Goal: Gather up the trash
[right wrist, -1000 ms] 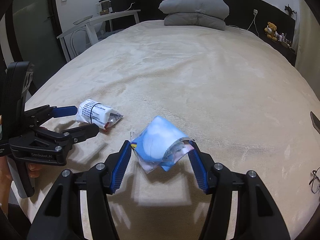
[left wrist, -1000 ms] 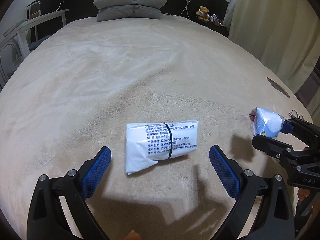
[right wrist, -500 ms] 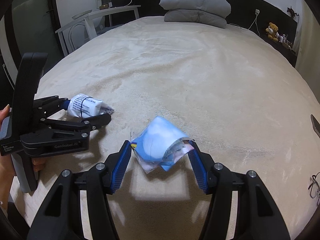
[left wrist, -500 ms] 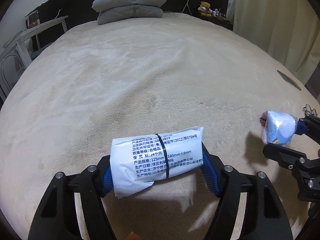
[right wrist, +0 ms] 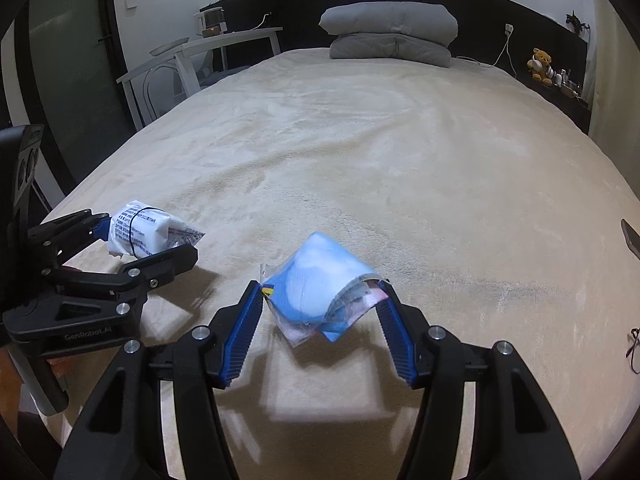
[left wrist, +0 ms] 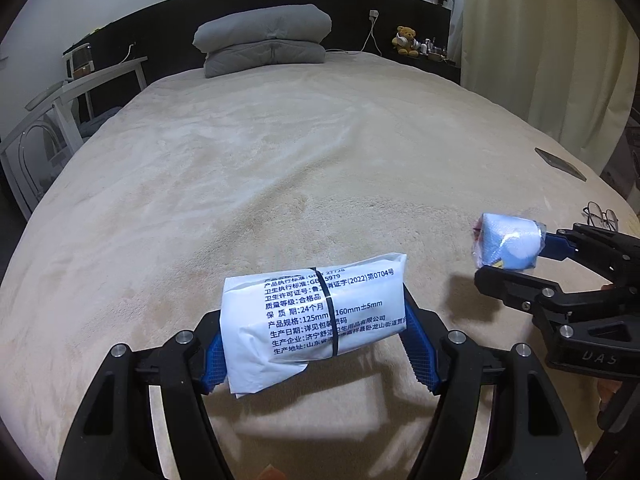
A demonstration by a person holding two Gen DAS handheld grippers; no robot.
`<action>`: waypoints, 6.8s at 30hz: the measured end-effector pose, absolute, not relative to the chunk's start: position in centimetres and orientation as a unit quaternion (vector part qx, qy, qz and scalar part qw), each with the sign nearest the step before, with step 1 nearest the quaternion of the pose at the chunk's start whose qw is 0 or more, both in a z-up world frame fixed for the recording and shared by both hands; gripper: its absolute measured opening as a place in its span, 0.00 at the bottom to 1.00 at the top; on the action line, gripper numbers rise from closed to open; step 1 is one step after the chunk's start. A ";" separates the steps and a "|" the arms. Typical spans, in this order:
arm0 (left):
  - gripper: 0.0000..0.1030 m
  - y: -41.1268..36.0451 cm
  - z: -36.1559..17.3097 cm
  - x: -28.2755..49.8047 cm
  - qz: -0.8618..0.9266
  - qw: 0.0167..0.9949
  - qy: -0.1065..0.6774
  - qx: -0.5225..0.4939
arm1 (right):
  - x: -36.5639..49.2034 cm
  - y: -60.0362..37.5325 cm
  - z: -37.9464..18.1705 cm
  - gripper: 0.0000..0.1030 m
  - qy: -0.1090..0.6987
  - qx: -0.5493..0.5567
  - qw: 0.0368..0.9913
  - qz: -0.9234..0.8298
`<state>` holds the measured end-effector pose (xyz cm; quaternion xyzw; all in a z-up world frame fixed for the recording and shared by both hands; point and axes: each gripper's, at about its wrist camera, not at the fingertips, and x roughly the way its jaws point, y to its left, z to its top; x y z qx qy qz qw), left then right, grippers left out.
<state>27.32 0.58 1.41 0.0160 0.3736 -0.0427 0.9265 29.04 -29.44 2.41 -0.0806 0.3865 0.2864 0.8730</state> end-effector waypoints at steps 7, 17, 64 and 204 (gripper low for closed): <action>0.68 0.2 3.2 23.6 -0.047 0.936 0.348 0.002 | 25.7 -30.2 3.3 0.56 0.373 -0.084 0.875 0.295; 0.69 -1.5 3.6 17.5 -0.057 0.941 0.335 -0.013 | 20.9 -33.0 3.9 0.56 0.365 -0.063 0.878 0.303; 0.69 -9.9 -5.2 -3.1 -0.089 0.895 0.436 0.024 | 0.4 -39.7 -3.6 0.56 0.458 -0.106 0.823 0.320; 0.94 -10.0 -4.1 -3.8 -0.128 0.901 0.411 0.055 | 1.7 -44.8 0.0 0.95 0.460 -0.056 0.850 0.249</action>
